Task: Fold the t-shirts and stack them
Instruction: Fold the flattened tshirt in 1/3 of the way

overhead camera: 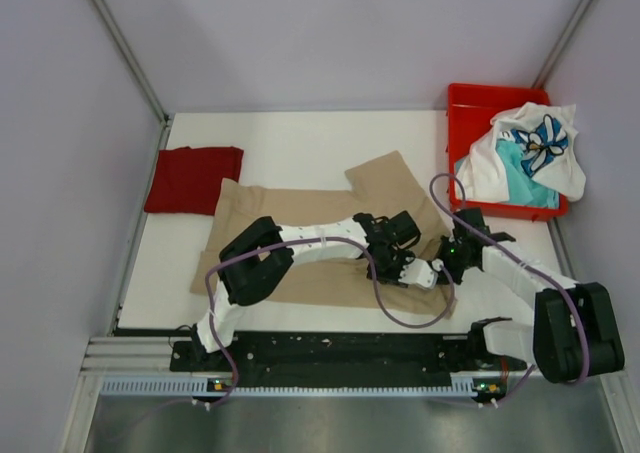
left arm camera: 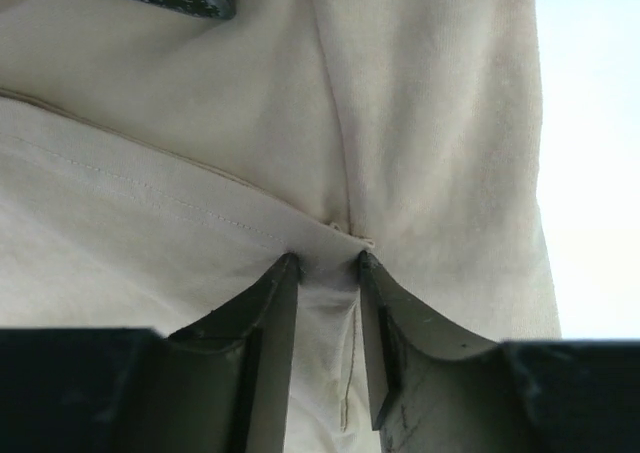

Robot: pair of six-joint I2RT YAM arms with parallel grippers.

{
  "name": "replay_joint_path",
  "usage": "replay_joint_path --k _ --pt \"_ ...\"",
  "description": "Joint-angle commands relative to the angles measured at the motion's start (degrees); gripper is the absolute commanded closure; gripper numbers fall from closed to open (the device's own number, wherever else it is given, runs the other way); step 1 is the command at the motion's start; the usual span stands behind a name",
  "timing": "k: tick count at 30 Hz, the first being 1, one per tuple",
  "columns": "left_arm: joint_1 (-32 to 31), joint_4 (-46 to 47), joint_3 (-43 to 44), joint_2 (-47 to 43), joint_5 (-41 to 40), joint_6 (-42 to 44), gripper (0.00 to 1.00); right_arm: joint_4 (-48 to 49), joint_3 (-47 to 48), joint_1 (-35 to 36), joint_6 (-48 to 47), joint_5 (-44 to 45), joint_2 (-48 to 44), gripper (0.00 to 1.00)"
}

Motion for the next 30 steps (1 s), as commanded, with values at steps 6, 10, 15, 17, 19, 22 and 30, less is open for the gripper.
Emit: replay_joint_path --k 6,10,15,17,19,22,30 --pt "0.14 -2.97 0.43 -1.04 2.98 0.83 1.0 2.51 -3.94 -0.16 4.01 7.47 -2.6 0.94" --pt "0.66 -6.49 2.37 -2.89 4.38 0.66 0.94 2.24 -3.77 -0.16 4.36 8.79 -2.78 0.94" --pt "0.75 -8.08 2.37 -1.67 6.58 1.1 0.8 2.15 -3.68 -0.24 4.09 8.53 -2.17 0.94" --pt "0.67 -7.64 2.46 -1.05 7.02 -0.21 0.79 2.15 -3.59 -0.24 3.74 8.35 -1.9 0.94" --pt "0.75 -6.67 2.46 -0.96 7.81 -1.27 0.75 2.24 -3.33 -0.16 3.74 8.35 -1.64 0.94" --pt "0.75 -7.02 3.16 -1.75 10.18 -2.33 0.66 2.24 -3.24 -0.16 3.22 8.18 -1.03 0.95" --pt "0.58 -4.22 1.49 -2.28 9.84 -3.3 0.64 2.33 -2.97 -0.16 2.77 7.74 -0.93 0.95"
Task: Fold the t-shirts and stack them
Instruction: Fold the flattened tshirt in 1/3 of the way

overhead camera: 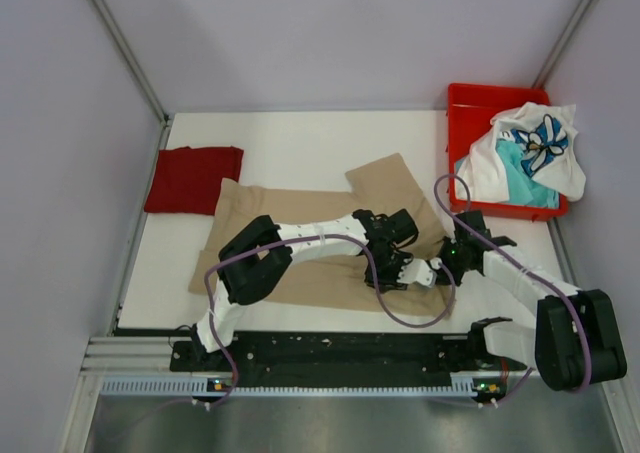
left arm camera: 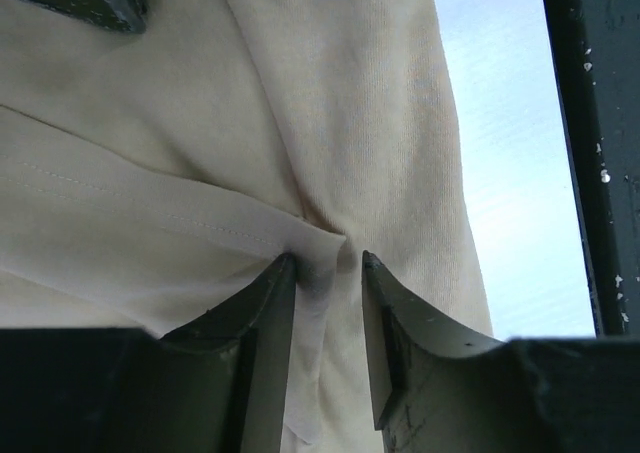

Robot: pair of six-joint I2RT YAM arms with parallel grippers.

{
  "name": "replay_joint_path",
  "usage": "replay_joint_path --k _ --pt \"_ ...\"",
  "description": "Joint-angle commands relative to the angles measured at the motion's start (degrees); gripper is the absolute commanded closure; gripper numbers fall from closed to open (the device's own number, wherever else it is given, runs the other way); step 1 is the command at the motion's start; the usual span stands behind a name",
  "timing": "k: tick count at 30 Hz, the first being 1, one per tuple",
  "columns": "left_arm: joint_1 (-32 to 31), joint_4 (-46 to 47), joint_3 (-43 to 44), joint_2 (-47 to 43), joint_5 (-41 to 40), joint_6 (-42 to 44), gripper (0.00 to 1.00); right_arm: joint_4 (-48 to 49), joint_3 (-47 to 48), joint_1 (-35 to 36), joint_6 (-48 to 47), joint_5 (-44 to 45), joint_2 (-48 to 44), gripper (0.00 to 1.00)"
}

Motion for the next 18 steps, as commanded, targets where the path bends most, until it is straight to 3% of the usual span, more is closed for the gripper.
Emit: replay_joint_path --k 1,5,9,18 --pt "-0.1 1.82 0.18 -1.78 1.38 -1.39 0.67 0.67 -0.92 -0.16 -1.84 6.08 1.67 0.95" --pt "-0.1 2.53 1.15 -1.77 1.99 -2.8 0.72 0.76 -0.83 -0.24 -2.01 6.07 1.75 0.95" --pt "-0.1 2.62 1.24 -2.47 1.55 -2.54 1.0 0.76 -0.92 -0.16 -1.93 5.99 1.67 0.95" --pt "2.97 3.49 2.37 -4.84 -3.55 -7.62 1.0 0.67 -1.18 -0.24 -1.13 7.83 1.14 0.96"
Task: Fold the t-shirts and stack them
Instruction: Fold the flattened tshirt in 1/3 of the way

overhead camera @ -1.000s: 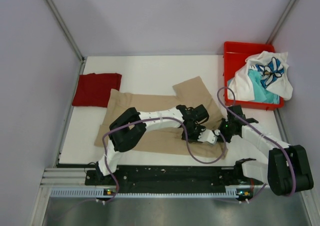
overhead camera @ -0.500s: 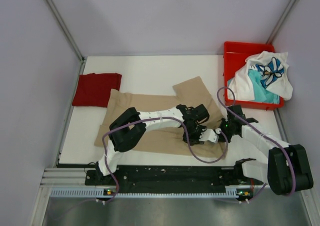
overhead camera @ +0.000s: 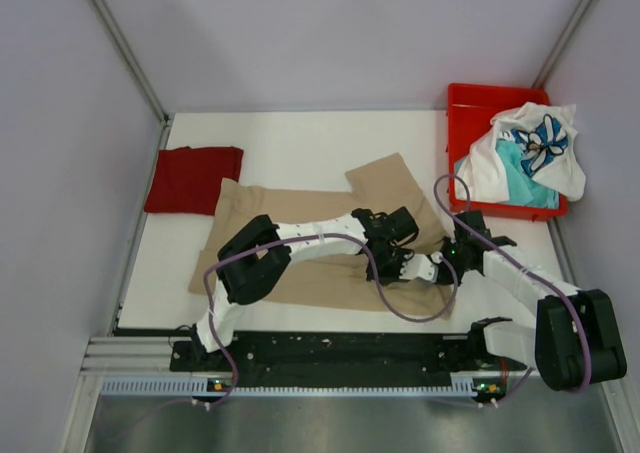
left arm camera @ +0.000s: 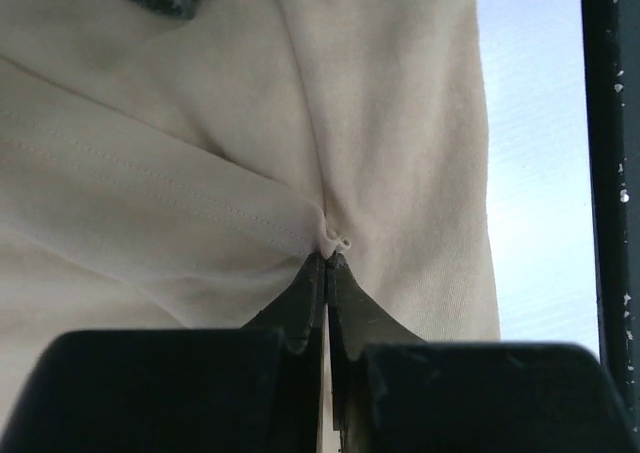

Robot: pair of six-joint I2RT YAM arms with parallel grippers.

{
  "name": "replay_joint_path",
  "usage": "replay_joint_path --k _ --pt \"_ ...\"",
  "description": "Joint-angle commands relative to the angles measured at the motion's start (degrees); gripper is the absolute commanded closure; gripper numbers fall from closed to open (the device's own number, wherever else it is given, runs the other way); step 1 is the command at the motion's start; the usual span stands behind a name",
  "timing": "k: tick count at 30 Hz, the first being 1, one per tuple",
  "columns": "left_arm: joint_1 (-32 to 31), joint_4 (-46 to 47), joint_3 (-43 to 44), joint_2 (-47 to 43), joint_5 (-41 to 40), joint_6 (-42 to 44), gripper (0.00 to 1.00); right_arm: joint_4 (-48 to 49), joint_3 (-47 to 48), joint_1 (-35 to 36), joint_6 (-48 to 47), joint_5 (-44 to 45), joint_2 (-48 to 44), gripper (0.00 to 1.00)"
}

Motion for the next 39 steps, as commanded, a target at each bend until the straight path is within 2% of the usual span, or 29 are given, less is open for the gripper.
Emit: replay_joint_path --k 1,7,10,14,18,21,22,23,26,30,32,35,37,39 --pt "3.58 1.48 2.81 -4.98 -1.62 -5.49 1.0 0.67 -1.29 -0.16 -0.92 8.12 1.22 0.96" --pt "9.56 2.8 2.56 -5.94 2.68 -10.41 1.0 0.58 -1.2 -0.24 -0.83 8.56 1.58 0.97" --pt "13.16 8.41 -0.42 -6.21 2.86 -15.5 1.0 0.67 -1.12 -0.16 -0.74 8.65 1.66 0.98" --pt "18.35 10.88 -2.45 -4.98 4.26 -22.01 1.0 0.49 -1.12 -0.16 -0.83 8.65 1.93 0.98" --pt "21.17 13.96 -5.35 -5.77 6.02 -26.76 1.0 0.32 -0.94 -0.16 -0.92 8.65 2.54 0.98" --pt "21.61 15.63 -8.33 -7.78 5.15 -27.3 1.0 0.32 -0.77 -0.24 -0.92 8.64 2.63 0.98" --pt "21.53 15.81 -8.87 -8.14 4.53 -27.21 0.99 0.32 -0.85 -0.16 -0.83 8.65 2.72 0.98" --pt "21.61 15.63 -9.13 -8.58 4.18 -27.04 0.93 0.23 -0.85 -0.24 -0.83 8.73 2.63 0.98" --pt "21.61 14.41 -8.87 -9.37 1.9 -26.51 0.71 0.31 -0.59 -0.16 -1.09 8.65 2.63 0.98" --pt "22.23 12.47 -6.94 -12.62 -2.75 -24.41 0.63 -1.7 1.6 -0.24 -1.62 10.92 1.23 0.96" --pt "22.75 11.51 -7.02 -16.04 -5.3 -21.95 0.59 -5.46 5.98 0.28 -2.23 12.42 -0.35 0.86" --pt "23.19 9.84 -9.56 -22.19 -8.91 -16.42 0.52 -14.85 16.43 3.7 -4.6 22.41 -2.46 0.67" --pt "24.24 8.43 -12.81 -27.71 -11.72 -12.03 0.46 -21.1 23.72 5.46 -6.36 28.22 -3.17 0.42" --pt "27.04 5.9 -17.81 -33.08 -13.75 -6.15 0.42 -24.37 27.17 5.56 -7.33 29.39 -4.83 0.01"
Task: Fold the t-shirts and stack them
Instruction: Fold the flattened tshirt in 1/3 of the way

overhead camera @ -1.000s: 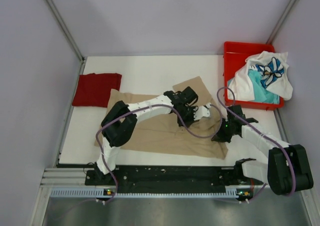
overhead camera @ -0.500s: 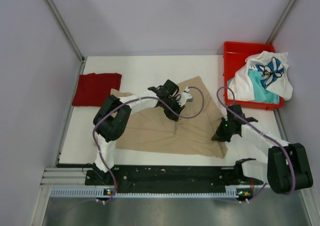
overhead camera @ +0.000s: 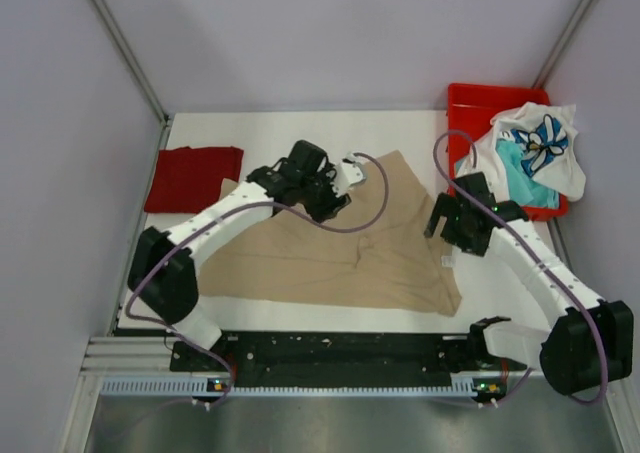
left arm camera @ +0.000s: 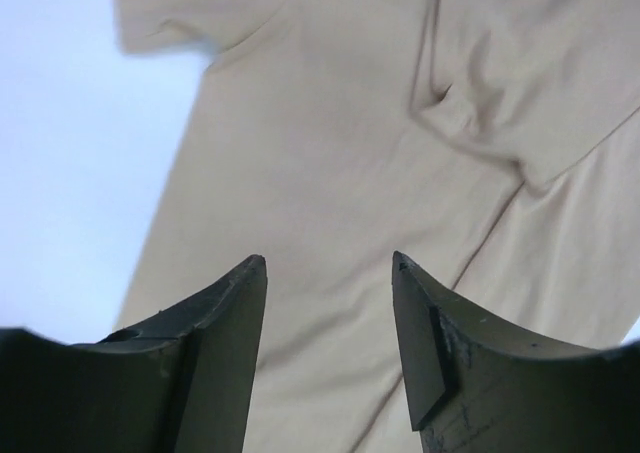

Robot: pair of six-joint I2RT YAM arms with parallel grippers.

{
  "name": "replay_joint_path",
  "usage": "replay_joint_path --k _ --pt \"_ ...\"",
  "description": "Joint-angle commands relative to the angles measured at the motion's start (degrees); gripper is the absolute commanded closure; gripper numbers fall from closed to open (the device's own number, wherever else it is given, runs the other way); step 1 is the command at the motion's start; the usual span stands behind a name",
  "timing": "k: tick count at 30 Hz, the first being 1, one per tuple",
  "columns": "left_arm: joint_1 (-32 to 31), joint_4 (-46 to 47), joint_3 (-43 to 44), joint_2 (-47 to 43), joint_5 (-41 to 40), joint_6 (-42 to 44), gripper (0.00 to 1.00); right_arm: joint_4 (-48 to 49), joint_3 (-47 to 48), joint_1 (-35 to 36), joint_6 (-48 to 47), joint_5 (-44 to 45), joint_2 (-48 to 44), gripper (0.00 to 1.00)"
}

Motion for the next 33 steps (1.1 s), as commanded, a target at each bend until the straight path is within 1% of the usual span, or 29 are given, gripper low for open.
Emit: replay_joint_path --k 1,3,4,6,8,9,10,11,13,14,17,19,22,23,25,26,27,28,30,31,33 --pt "5.11 -7.27 -7.75 -13.16 -5.54 14.24 0.42 -9.82 10.46 1.71 -4.03 9.25 -5.88 0.01" --pt "9.76 -12.45 -11.79 -19.04 -4.57 20.04 0.42 -9.39 8.72 1.1 -1.5 4.06 -8.95 0.01" --pt "11.96 -14.66 -14.16 -21.68 -4.04 23.12 0.41 -9.39 7.49 0.83 2.08 2.39 -10.1 0.01" --pt "18.53 -20.1 -18.38 -28.09 -2.12 30.23 0.41 -10.17 4.86 0.48 5.97 1.58 -12.74 0.01" --pt "23.64 -26.77 -21.9 -31.62 -0.44 36.48 0.41 -11.66 1.61 -0.22 10.97 -0.6 -15.37 0.01" --pt "25.5 -28.46 -24.01 -32.95 -0.26 37.72 0.39 -12.37 -0.24 -0.22 12.3 -2.27 -16.78 0.02" --pt "27.17 -29.09 -26.29 -34.35 -0.43 38.43 0.12 -13.16 -1.65 -0.4 13.88 -3.33 -18.18 0.08" --pt "28.32 -29.27 -28.4 -35.5 -0.96 38.87 0.01 -14.47 -3.32 -0.31 15.38 -3.95 -19.42 0.11" --pt "29.47 -29.09 -32.89 -37.26 -2.27 39.84 0.01 -16.67 -6.92 -0.31 19.24 -4.83 -22.93 0.16" --pt "29.91 -28.14 -34.99 -37.87 -2.89 39.85 0.01 -17.12 -9.2 -0.31 20.74 -5.19 -24.51 0.18" --pt "31.49 -23.05 -39.57 -39.02 -5.61 38.8 0.01 -17.38 -13.95 -0.31 24.17 -3.97 -28.38 0.24" --pt "32.37 -18.74 -42.2 -39.2 -7.89 37.74 0.04 -16.69 -16.59 -0.4 26.81 -3.78 -28.75 0.28" --pt "32.64 -15.74 -44.15 -38.94 -9.4 37.3 0.11 -13.09 -19.94 -0.31 28.04 -4.92 -26.56 0.36" --pt "32.72 -15.65 -44.59 -38.93 -9.23 37.3 0.13 -12.12 -20.47 -0.4 28.4 -4.58 -25.5 0.39" --pt "32.72 -15.91 -45.29 -38.93 -8.35 37.38 0.19 -11.76 -21.35 -1.27 28.4 -3.7 -23.57 0.49" --pt "32.72 -16.0 -45.73 -38.93 -7.91 37.3 0.25 -11.76 -21.61 -2.15 28.14 -3.61 -22.95 0.61" --pt "32.72 -15.74 -46.26 -39.02 -7.56 37.21 0.3 -11.85 -21.88 -3.11 27.87 -3.69 -22.86 0.75" --pt "32.72 -15.47 -46.96 -39.11 -7.12 37.12 0.35 -11.85 -21.97 -3.99 27.78 -3.78 -23.2 0.93" --pt "32.72 -14.33 -48.54 -39.46 -6.06 37.03 0.44 -11.94 -22.23 -6.28 27.78 -3.96 -24.26 0.97" --pt "32.72 -13.89 -48.98 -39.81 -5.28 36.6 0.51 -11.93 -22.32 -7.33 27.87 -4.05 -24.7 0.99" --pt "32.72 -14.59 -49.16 -40.34 -3.26 35.46 0.66 -12.46 -22.32 -9.62 27.7 -5.01 -24.53 1.0"
